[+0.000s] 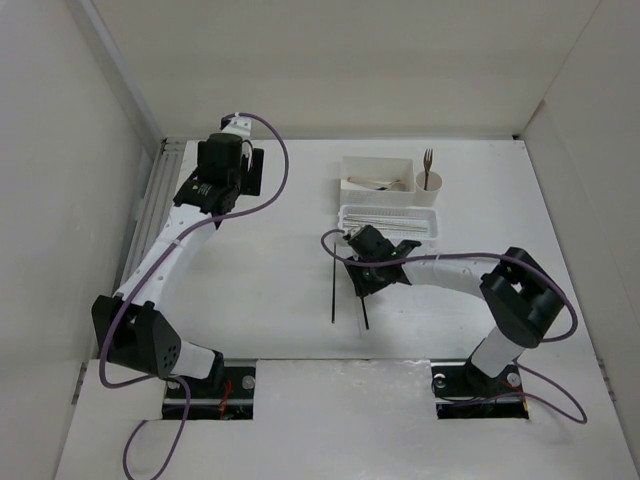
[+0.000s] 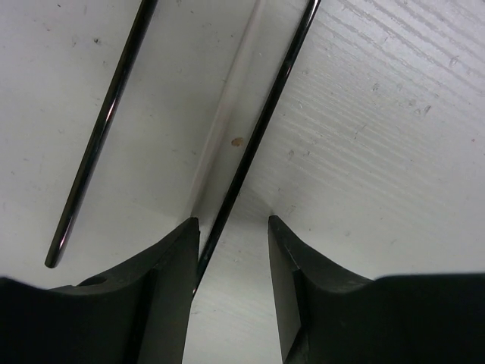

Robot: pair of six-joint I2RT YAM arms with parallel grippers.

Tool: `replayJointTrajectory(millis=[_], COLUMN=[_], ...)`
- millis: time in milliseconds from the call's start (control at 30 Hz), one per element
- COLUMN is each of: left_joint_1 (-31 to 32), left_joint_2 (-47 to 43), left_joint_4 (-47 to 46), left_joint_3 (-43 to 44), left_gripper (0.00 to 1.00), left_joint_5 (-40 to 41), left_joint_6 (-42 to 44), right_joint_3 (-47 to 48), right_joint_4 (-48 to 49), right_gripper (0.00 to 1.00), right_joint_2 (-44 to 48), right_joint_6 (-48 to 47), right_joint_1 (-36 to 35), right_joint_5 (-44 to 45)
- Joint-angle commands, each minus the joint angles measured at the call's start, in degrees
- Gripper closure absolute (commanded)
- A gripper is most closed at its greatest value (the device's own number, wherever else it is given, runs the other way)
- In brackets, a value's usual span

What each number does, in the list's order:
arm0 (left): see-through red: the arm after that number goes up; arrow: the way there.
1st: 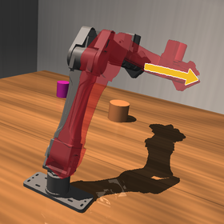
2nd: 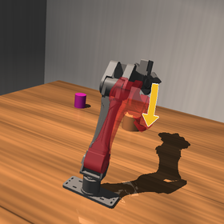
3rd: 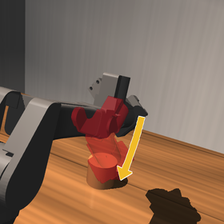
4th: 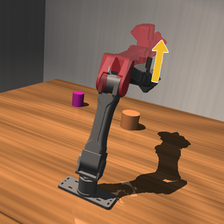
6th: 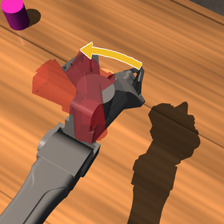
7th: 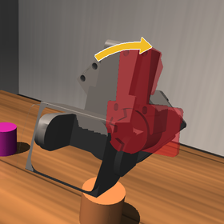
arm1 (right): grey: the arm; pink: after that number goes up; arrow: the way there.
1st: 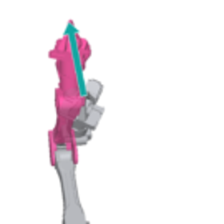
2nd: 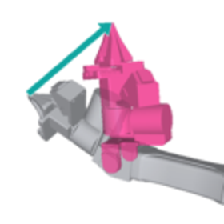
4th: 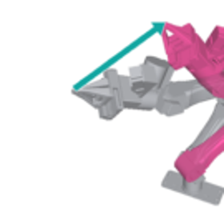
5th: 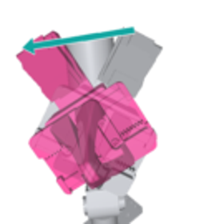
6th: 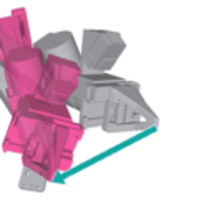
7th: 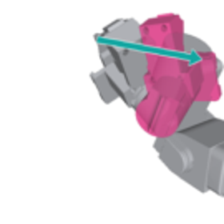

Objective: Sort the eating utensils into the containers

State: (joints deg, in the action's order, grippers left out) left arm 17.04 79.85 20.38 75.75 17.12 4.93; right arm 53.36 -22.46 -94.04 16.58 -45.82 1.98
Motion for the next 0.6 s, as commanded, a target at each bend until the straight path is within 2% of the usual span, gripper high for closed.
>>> replayJointTrajectory(millis=[0,267,367,400,500,567], left_joint_1=[0.80,0.80,0.80,0.80,0.80,0.80], left_joint_2=[-0.58,-0.58,-0.58,-0.58,-0.58,-0.58], left_joint_4=[-1.49,-1.49,-1.49,-1.49,-2.01,-2.01], left_joint_3=[-0.33,-0.34,-0.34,-0.34,-0.34,-0.34], left_gripper=[0.21,0.20,0.20,0.20,0.20,0.20], left_joint_5=[1.51,2.04,2.56,2.56,2.56,2.56], left_joint_6=[0.08,0.08,0.08,0.08,0.08,0.08], right_joint_3=[0.16,3.94,1.93,1.31,0.78,0.25], right_joint_4=[-2.76,-9.53,-8.14,-7.43,-6.81,-6.81], right_gripper=[0.53,0.54,0.66,0.79,1.00,1.00], right_joint_2=[-2.29,-8.35,-8.35,-7.40,-6.60,-6.07], right_joint_6=[3.01,4.43,5.48,5.48,6.01,6.01], right_joint_1=[-0.93,-0.93,-0.93,-0.93,-0.93,-0.93], right_joint_5=[5.22,10.58,9.63,9.10,9.10,9.10])
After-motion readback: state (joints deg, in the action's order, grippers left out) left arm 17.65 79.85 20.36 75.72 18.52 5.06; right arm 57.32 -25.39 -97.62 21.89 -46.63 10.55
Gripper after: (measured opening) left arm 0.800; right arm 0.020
